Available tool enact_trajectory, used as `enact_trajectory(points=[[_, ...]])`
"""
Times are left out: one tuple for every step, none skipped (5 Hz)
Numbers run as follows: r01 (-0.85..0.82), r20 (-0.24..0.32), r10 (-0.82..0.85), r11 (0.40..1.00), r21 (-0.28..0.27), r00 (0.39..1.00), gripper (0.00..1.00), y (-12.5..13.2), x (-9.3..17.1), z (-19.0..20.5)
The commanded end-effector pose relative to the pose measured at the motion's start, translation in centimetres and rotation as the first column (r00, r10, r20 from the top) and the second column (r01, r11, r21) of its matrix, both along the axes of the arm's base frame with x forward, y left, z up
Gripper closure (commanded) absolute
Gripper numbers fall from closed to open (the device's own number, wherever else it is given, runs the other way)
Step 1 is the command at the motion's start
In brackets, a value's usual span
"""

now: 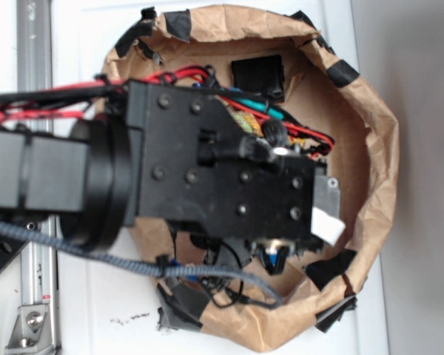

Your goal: Grab the blue sponge.

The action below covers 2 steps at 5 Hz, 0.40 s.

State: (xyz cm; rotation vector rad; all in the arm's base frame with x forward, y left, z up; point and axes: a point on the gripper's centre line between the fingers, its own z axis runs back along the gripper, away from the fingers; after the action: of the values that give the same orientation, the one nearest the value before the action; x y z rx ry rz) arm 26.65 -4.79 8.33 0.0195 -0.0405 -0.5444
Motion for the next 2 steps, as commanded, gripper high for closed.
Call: enact_trajectory(points=[[0.076, 0.066, -0.081, 0.995, 0.071, 0.995, 0.0, -1.4, -1.2, -2.6], [0.111, 0.08, -0.112, 0.994, 0.019, 0.991, 0.0, -1.2, -1.1, -4.6]])
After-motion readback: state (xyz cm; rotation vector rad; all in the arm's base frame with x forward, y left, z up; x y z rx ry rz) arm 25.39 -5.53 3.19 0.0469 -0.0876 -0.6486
